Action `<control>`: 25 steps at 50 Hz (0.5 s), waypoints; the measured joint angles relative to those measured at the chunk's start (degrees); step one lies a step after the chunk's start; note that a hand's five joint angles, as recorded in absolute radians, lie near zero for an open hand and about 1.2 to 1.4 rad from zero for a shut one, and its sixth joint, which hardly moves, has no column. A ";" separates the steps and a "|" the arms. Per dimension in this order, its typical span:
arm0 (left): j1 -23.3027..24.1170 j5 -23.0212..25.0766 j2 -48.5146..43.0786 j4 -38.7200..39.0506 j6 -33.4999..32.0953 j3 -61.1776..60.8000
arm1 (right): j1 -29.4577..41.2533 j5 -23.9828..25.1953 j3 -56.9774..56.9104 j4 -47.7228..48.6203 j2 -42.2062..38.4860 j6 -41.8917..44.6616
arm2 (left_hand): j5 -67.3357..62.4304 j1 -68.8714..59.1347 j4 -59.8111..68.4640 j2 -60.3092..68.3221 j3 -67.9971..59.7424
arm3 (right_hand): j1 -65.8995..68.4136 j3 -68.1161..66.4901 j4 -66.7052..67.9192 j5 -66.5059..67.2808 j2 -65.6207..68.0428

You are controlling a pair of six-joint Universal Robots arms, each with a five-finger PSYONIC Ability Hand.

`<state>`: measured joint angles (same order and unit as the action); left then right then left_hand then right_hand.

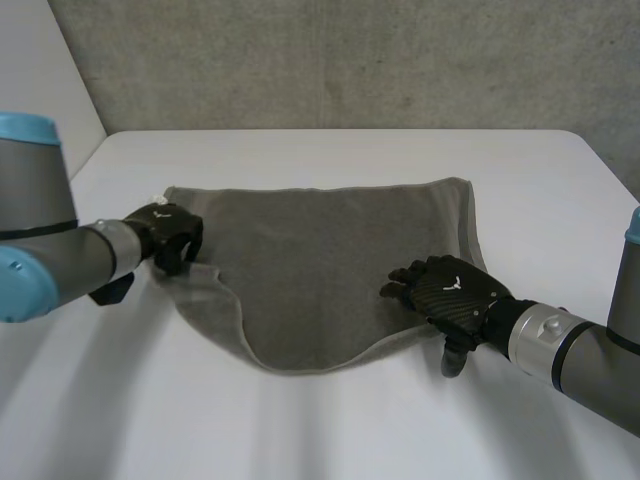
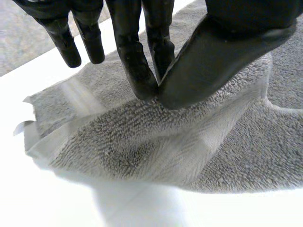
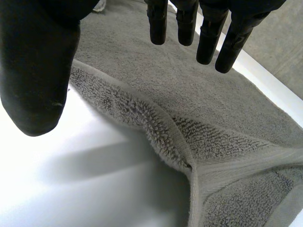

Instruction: Fold the towel.

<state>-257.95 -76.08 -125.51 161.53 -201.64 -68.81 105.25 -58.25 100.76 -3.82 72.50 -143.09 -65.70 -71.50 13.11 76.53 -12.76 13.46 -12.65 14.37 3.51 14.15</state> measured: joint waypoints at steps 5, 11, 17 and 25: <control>-2.62 2.16 5.34 3.15 -0.06 -8.87 | 0.24 0.01 0.10 -0.03 0.03 0.00 | -0.16 0.00 0.00 0.00 0.00 | 0.00 0.00 0.00 0.00 0.00; -6.84 5.34 9.53 5.23 -0.18 -17.00 | 0.53 0.01 0.14 -0.05 0.02 0.00 | -0.27 0.00 0.00 0.00 0.00 | 0.00 0.00 0.00 0.00 0.00; -10.75 8.68 12.19 5.94 -0.31 -22.56 | 0.71 0.04 0.20 -0.05 0.02 0.00 | -0.27 0.00 0.00 -0.01 0.00 | 0.00 0.00 0.00 0.00 0.00; -14.50 12.10 14.90 5.89 -1.83 -26.59 | 0.80 -0.01 0.29 -0.05 0.01 0.00 | 27.67 24.00 0.00 -28.14 0.00 | 0.00 0.00 0.00 0.00 0.00</control>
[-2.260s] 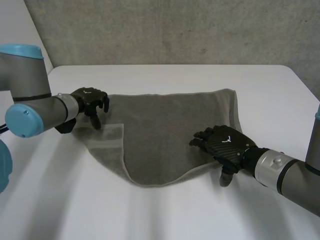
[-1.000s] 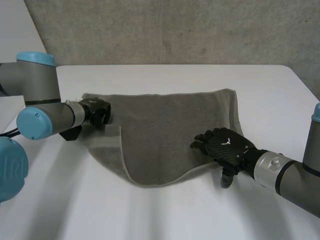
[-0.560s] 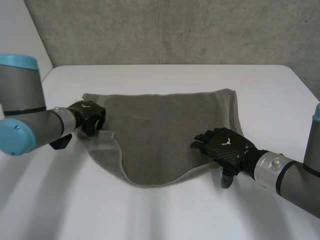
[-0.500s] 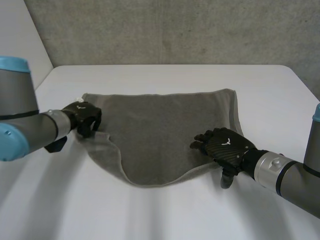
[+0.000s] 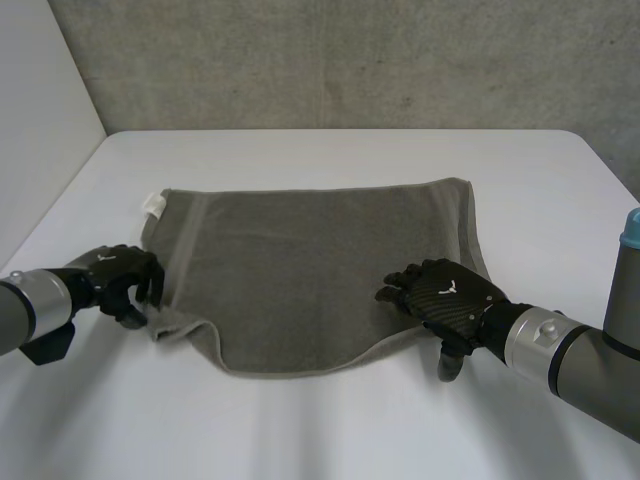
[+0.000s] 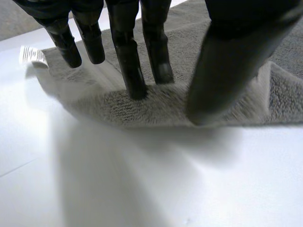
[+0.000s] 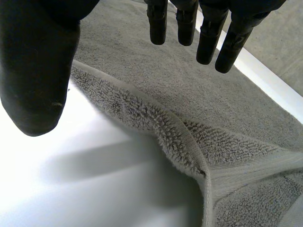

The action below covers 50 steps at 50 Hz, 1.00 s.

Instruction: Fold the towel.

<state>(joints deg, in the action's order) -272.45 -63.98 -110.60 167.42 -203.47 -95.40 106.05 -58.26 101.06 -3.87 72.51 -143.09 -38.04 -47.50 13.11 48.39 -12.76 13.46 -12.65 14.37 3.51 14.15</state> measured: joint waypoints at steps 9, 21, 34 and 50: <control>-1.91 0.62 4.31 0.65 -3.78 -1.24 | 0.10 0.03 0.05 -0.03 0.00 0.00 | 19.45 17.78 0.00 -18.06 0.00 | 0.00 0.00 0.00 0.00 0.00; 1.72 1.26 12.74 6.98 -3.65 -4.43 | 0.07 0.07 0.28 -0.09 0.08 0.00 | 20.54 18.55 0.00 -18.91 0.00 | 0.00 0.00 0.00 0.00 0.00; 8.47 0.97 19.60 13.71 -4.13 -12.41 | 0.04 0.11 0.29 -0.09 0.25 0.00 | 21.53 19.44 0.00 -19.82 0.00 | 0.00 0.00 0.00 0.00 0.00; 10.58 -2.70 20.71 14.99 -5.24 -21.06 | 0.04 0.01 0.36 -0.09 0.27 0.00 | 21.50 19.44 0.00 -19.82 0.00 | 0.00 0.00 0.00 0.00 0.00</control>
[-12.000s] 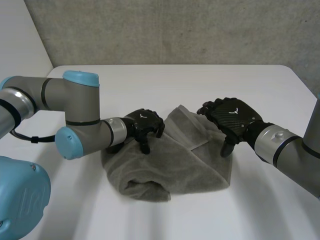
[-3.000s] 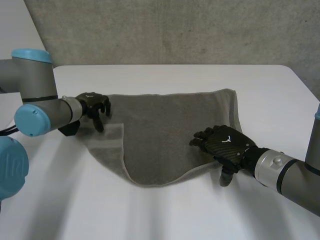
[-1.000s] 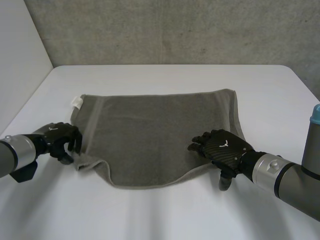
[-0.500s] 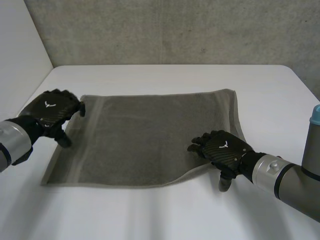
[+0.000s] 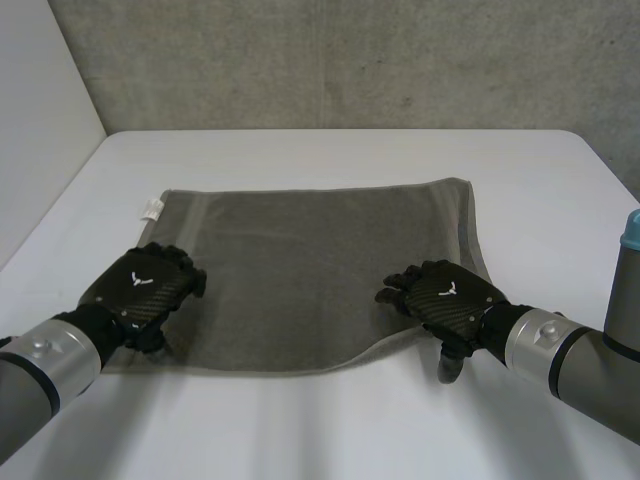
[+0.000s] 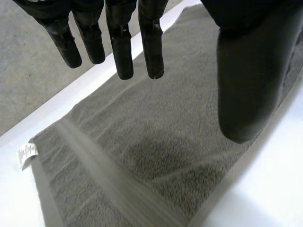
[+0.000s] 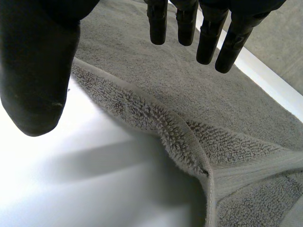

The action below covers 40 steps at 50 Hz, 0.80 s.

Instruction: Fold the towel.

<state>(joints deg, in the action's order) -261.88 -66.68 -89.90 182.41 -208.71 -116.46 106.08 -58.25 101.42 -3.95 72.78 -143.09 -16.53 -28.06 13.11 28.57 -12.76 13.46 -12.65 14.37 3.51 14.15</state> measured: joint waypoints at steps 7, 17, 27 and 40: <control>0.80 -4.42 -0.42 5.69 -3.05 -3.75 | 0.00 -0.03 0.01 0.00 -0.04 0.00 | 0.03 0.00 0.00 0.00 0.00 | 0.00 0.00 0.00 0.00 0.00; 2.85 -7.36 -2.68 11.40 -3.64 -6.26 | 0.00 -0.10 0.14 0.00 -0.09 0.00 | -0.20 0.00 0.00 0.00 0.00 | 0.00 0.00 0.00 0.00 0.00; 4.67 -7.84 -6.21 13.34 -3.47 -6.77 | -0.08 -0.11 0.17 0.06 -0.09 0.00 | -0.21 0.00 0.00 0.00 0.00 | 0.00 0.00 0.00 0.00 0.00; 5.07 -8.90 -10.35 15.84 -3.55 -6.55 | -0.09 -0.12 0.18 0.17 -0.15 0.00 | -6.54 -4.86 0.00 4.01 0.00 | 0.00 0.00 0.00 0.00 0.00</control>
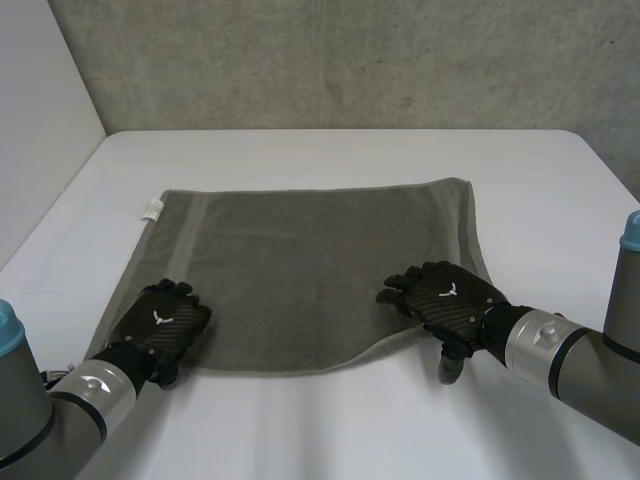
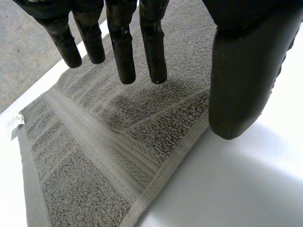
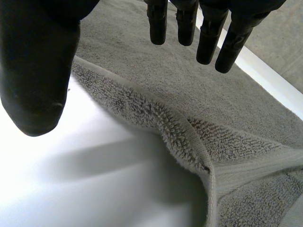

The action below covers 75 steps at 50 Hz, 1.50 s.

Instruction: Fold the towel.

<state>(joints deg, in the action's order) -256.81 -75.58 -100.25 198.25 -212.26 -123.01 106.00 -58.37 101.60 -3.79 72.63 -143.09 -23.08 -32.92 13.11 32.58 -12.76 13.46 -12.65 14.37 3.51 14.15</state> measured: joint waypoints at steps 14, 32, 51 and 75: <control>-0.08 -0.01 -2.24 1.05 0.00 1.29 | 0.00 -0.05 -0.01 0.01 -0.03 0.00 | -3.85 -4.02 0.00 4.19 0.00 | 0.00 0.00 0.00 0.00 0.00; -0.19 -0.23 -5.59 1.04 0.00 2.50 | 0.00 -0.07 -0.08 0.09 -0.12 0.00 | -41.53 -38.21 0.00 42.05 0.00 | 0.00 0.00 0.00 0.00 0.00; 1.16 -2.91 -3.29 1.06 0.66 6.60 | -2.82 -3.22 -1.43 1.93 -0.13 -0.46 | -42.92 -38.22 0.00 43.91 0.00 | 0.00 0.00 0.00 0.00 0.00; 2.36 -2.92 -4.38 1.06 1.83 8.92 | -4.28 -7.36 -3.04 4.74 -6.58 -7.81 | -42.92 -38.23 0.00 43.91 0.00 | 35.19 0.00 0.00 36.09 35.32</control>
<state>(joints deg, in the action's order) -254.45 -78.50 -104.63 199.32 -210.42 -114.09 101.72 -65.74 98.56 0.95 66.05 -150.90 -65.99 -71.15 13.11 76.49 -12.76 48.65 -12.65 14.37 39.60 49.47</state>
